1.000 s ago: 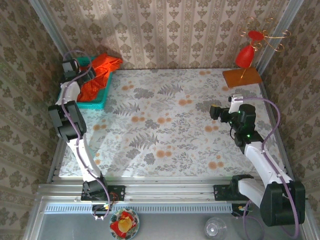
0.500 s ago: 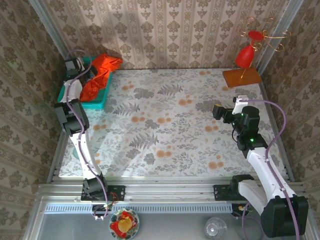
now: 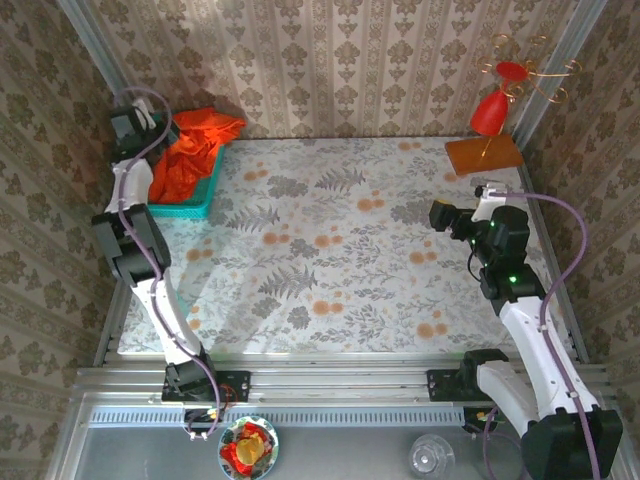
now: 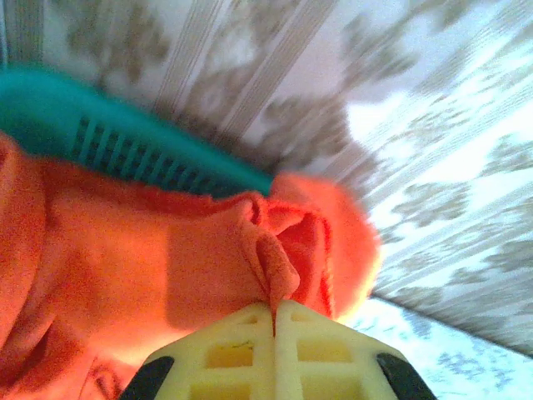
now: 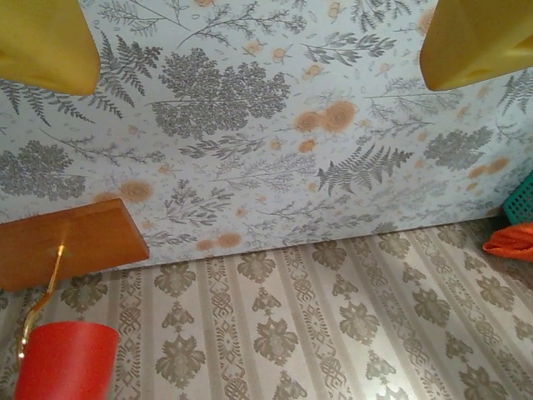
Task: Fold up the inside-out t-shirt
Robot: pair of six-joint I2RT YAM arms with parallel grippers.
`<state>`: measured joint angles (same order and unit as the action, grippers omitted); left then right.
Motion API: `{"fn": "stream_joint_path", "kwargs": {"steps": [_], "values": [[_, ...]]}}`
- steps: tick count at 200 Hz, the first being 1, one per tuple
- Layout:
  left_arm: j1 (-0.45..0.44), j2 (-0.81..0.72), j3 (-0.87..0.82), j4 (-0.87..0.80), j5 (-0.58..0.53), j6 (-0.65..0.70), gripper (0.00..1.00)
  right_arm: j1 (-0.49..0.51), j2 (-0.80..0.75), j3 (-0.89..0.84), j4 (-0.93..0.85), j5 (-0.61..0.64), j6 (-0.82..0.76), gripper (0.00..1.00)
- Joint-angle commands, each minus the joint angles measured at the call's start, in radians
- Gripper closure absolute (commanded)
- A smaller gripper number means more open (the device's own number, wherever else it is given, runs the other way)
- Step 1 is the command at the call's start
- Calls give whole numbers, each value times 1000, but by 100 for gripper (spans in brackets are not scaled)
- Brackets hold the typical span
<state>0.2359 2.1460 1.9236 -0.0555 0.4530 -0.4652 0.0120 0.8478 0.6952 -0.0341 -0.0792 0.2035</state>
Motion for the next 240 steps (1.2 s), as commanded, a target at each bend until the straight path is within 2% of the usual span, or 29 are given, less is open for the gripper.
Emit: {"fn": "stream_joint_path", "kwargs": {"steps": [1, 38, 60, 99, 138, 169, 185, 199, 208, 223, 240], "values": [[-2, -146, -1, 96, 86, -52, 100, 9, -5, 61, -39, -26, 45, 0], [-33, -282, 20, 134, 181, -89, 100, 11, 14, 131, -102, -62, 89, 0], [-96, -362, 44, 104, 247, -46, 100, 14, 5, 160, -130, -67, 104, 1], [-297, -500, 53, -83, 236, 160, 100, 17, -34, 168, -162, -53, 124, 1], [-561, -604, -26, -182, 98, 331, 100, 19, -50, 190, -242, -6, 118, 1], [-765, -606, -90, -209, 47, 365, 98, 20, -66, 171, -264, 8, 137, 2], [-841, -590, -154, -185, 57, 332, 90, 20, -69, 161, -274, 14, 152, 2], [-895, -572, -219, -155, 92, 301, 62, 21, -60, 165, -307, 29, 171, 2], [-922, -565, -262, -142, 104, 284, 51, 22, -49, 171, -333, 37, 185, 2], [-951, -566, -350, -110, 89, 239, 45, 22, -24, 181, -380, 38, 206, 3], [-957, -586, -461, -63, 73, 184, 42, 22, 4, 184, -424, 34, 228, 5]]}}
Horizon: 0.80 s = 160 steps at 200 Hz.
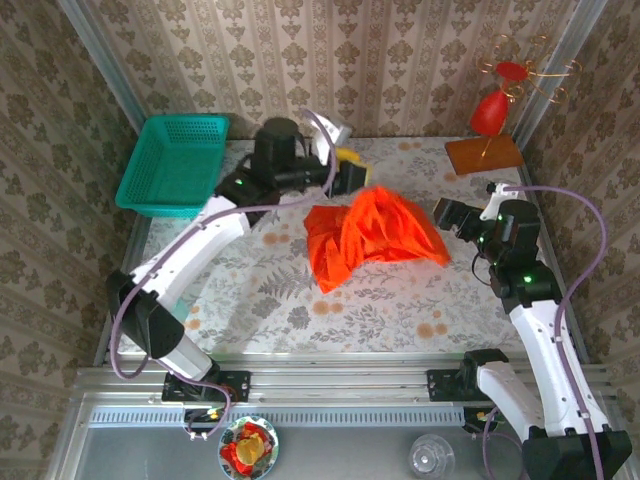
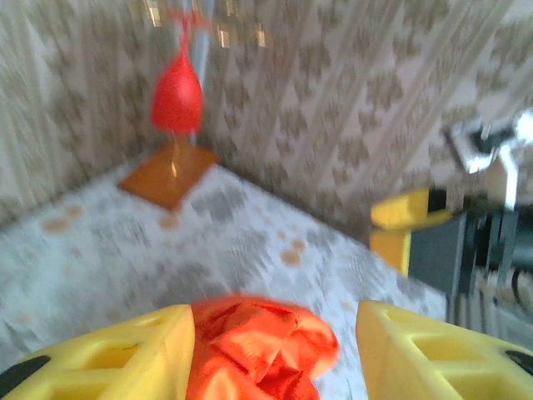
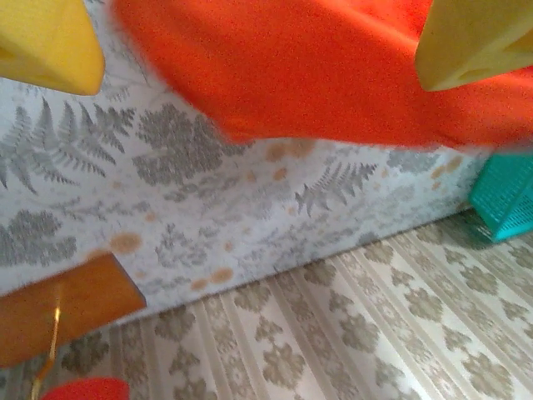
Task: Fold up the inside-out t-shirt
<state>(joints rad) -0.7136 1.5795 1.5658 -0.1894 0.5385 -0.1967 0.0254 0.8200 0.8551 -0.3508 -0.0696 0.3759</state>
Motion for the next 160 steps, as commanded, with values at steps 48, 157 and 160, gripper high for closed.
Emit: {"fn": "stream_joint_path", "kwargs": {"steps": [48, 157, 160], "values": [[-16, -64, -308, -28, -167, -86, 45, 8, 128, 17, -180, -82, 121, 20], [-123, 270, -293, -185, -333, -288, 41, 103, 315, -142, -209, -275, 126, 32], [-124, 279, -286, -188, -336, -288, 41, 109, 322, -148, -205, -274, 129, 31]]}}
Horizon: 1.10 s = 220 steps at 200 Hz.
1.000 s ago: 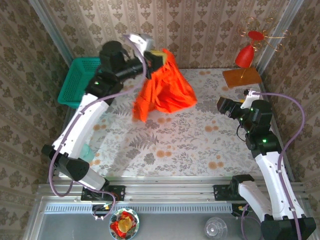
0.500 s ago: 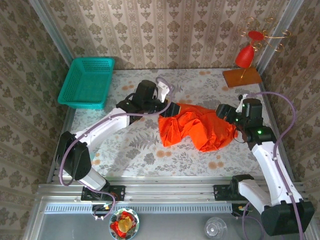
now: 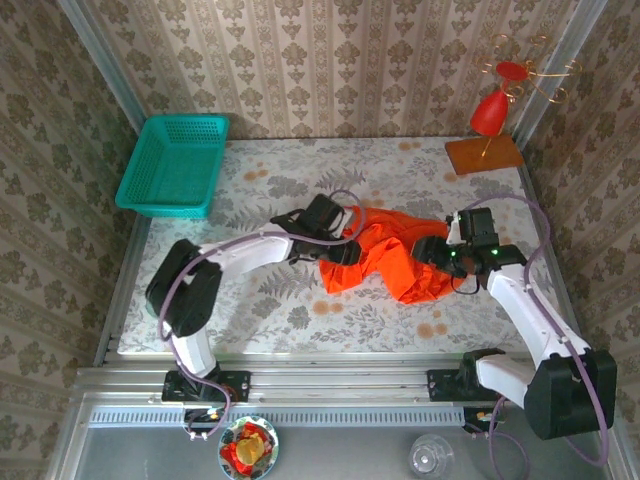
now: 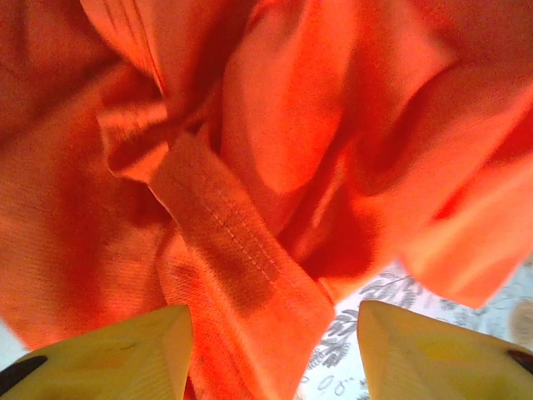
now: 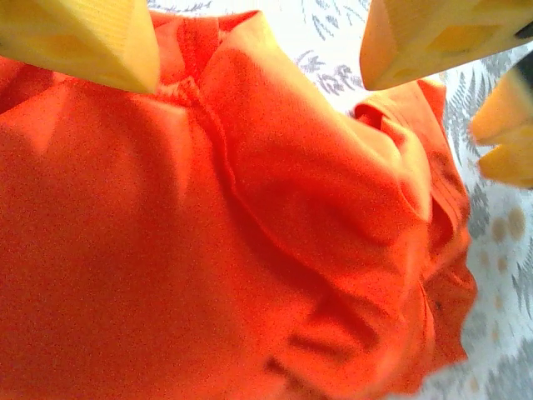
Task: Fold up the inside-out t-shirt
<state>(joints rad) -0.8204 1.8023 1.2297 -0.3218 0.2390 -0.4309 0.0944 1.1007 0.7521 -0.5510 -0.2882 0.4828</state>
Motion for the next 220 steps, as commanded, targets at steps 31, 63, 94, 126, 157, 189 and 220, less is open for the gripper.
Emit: {"fn": "stream_joint_path", "kwargs": {"steps": [31, 63, 94, 126, 157, 189, 220], "values": [[-17, 111, 95, -82, -57, -38, 33, 104, 131, -90, 78, -48, 55, 31], [-4, 104, 78, -21, -29, -49, 59, 131, 208, -86, 139, -16, 84, 46], [48, 2, 13, 43, -12, -56, 93, 137, 205, -8, 118, 15, 85, 80], [150, -164, -18, 48, -9, -40, 100, 138, 207, 155, 37, 50, 40, 99], [271, -312, 38, -29, 4, 11, 100, 137, 269, 372, -44, 57, -19, 100], [437, -468, 118, -73, 74, 32, 100, 138, 439, 700, -143, 8, -70, 100], [537, -605, 228, -138, 137, 83, 100, 137, 573, 1014, -200, -66, -93, 100]]}}
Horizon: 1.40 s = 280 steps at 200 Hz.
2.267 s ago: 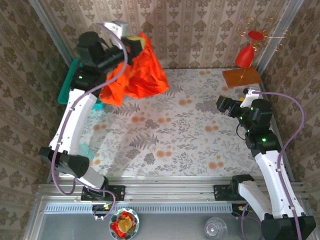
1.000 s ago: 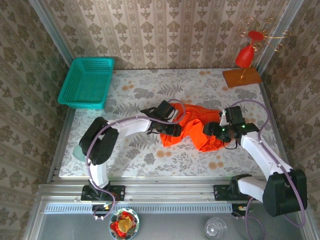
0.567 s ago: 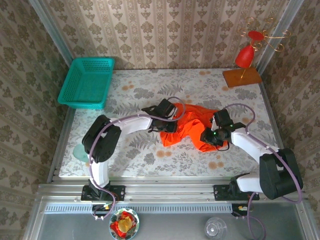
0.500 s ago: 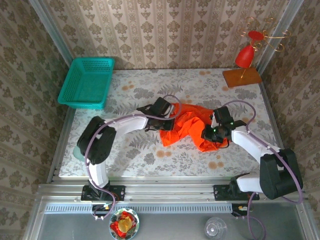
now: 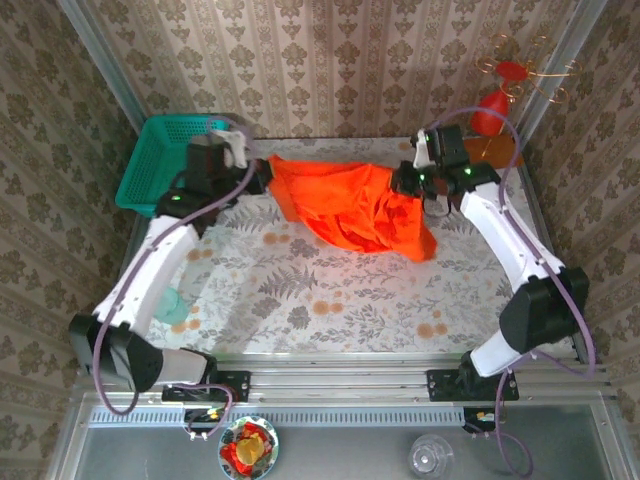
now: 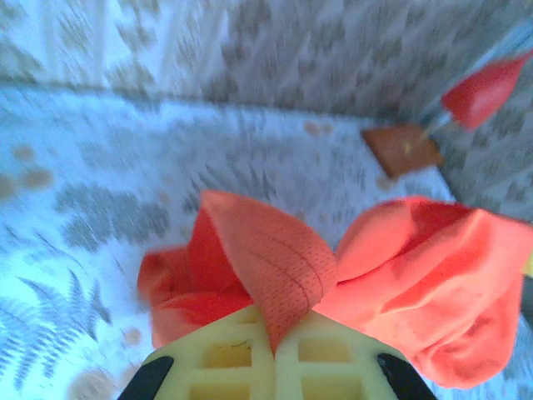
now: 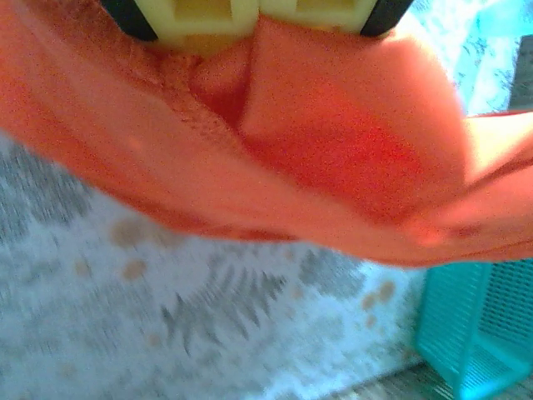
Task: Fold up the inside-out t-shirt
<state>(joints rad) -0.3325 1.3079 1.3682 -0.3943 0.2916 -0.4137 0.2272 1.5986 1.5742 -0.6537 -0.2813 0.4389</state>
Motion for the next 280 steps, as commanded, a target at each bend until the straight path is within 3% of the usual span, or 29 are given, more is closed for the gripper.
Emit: {"fn": "stream_joint_path", "kwargs": {"steps": [1, 28, 52, 74, 88, 97, 107, 123, 186, 260, 280], "values": [[51, -116, 91, -65, 88, 67, 100, 4, 79, 202, -100, -76, -50, 100], [67, -247, 83, 21, 207, 75, 100, 5, 182, 427, -143, -110, -75, 100], [58, -326, -8, 207, 390, -2, 100, -6, 252, 559, -190, -74, -109, 100], [-2, -319, -124, 348, 505, -57, 100, -28, 281, 593, -251, 2, -92, 100], [-83, -279, -159, 336, 525, -37, 100, -33, 261, 546, -265, 89, -75, 88], [-151, -245, -178, 320, 527, -13, 99, -34, 239, 495, -259, 126, -70, 84], [-210, -206, -200, 312, 534, 19, 75, -34, 208, 435, -247, 148, -63, 78], [-264, -150, -221, 272, 507, 68, 63, -33, 153, 338, -219, 159, -50, 76], [-251, -114, -256, 214, 423, 125, 59, 36, 26, 73, -190, 63, -63, 73], [-131, -140, -320, 121, 287, 93, 60, 330, 25, -135, -188, 89, -200, 72], [-56, -163, -359, 125, 267, 49, 60, 436, 33, -186, -180, 112, -245, 71]]}}
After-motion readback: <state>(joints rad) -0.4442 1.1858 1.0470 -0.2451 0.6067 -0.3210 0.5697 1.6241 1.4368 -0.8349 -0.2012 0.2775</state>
